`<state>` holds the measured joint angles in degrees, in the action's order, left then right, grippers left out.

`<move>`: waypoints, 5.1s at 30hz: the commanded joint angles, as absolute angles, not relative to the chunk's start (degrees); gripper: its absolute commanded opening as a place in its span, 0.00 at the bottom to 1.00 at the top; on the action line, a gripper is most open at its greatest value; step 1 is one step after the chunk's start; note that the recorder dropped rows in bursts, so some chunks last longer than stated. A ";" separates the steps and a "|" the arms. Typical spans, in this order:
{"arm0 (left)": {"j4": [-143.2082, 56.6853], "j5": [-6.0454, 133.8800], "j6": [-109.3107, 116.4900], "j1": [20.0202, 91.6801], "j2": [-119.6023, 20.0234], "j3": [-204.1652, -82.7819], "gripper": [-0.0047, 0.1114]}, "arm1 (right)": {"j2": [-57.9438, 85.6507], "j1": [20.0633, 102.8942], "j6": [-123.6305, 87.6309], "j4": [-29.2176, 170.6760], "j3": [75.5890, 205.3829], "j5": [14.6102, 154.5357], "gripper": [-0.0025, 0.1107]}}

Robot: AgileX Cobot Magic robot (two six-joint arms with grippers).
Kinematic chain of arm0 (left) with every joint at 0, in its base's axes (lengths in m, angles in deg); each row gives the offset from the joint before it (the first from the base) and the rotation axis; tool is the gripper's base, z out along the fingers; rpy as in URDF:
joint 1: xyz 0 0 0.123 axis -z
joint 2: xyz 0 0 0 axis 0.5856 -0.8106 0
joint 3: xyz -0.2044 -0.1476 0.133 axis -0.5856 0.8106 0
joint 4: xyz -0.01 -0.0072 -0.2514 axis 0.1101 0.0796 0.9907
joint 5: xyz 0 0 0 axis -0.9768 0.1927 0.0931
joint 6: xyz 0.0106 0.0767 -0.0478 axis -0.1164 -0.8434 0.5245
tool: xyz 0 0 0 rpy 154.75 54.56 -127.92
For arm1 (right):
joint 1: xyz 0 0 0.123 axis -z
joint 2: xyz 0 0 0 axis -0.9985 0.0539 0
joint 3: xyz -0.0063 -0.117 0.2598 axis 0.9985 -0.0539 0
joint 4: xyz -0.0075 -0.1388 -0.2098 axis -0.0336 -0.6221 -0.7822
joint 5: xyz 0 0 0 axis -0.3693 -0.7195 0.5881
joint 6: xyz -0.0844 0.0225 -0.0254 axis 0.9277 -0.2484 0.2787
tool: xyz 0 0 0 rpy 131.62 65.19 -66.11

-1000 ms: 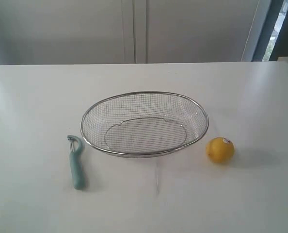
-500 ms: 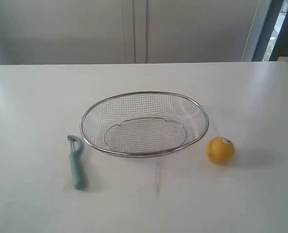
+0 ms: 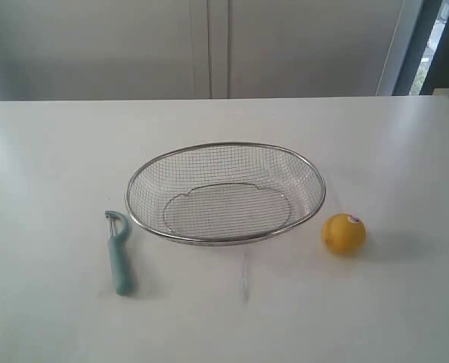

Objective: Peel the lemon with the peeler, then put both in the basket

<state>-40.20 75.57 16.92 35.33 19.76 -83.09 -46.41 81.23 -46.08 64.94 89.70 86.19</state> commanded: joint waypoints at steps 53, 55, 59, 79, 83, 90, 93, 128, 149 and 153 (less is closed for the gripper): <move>-40.28 75.49 16.78 35.60 20.02 -82.78 0.04 | 59.73 29.41 -26.14 60.37 179.65 140.27 0.02; -40.28 75.49 16.78 35.60 20.02 -82.78 0.04 | 61.32 29.41 -27.68 60.37 179.65 140.03 0.02; -40.28 75.49 16.78 35.60 20.02 -82.78 0.04 | 63.20 29.41 -28.78 60.59 179.65 140.03 0.02; -40.28 75.49 16.78 35.60 20.02 -82.78 0.04 | 67.65 29.37 -40.81 61.05 179.53 132.65 0.57; -40.28 75.49 16.78 35.60 20.02 -82.78 0.04 | 68.23 29.37 -41.93 60.83 179.53 132.52 0.57; -40.28 75.49 16.78 35.60 20.02 -82.78 0.04 | 69.57 29.37 -42.54 60.83 179.53 132.51 0.57; -40.28 75.49 16.78 35.60 20.02 -82.78 0.04 | 70.50 29.37 -43.70 60.30 179.53 132.67 0.57; -40.28 75.49 16.78 35.60 20.02 -82.78 0.04 | 74.16 29.37 -47.49 60.84 179.53 130.70 0.51; -40.28 75.49 16.78 35.60 20.02 -82.78 0.04 | 72.89 29.37 -47.26 62.79 179.53 135.54 0.02; -40.28 75.49 16.78 35.60 20.02 -82.78 0.04 | 65.16 29.37 -42.58 62.50 179.53 136.61 0.02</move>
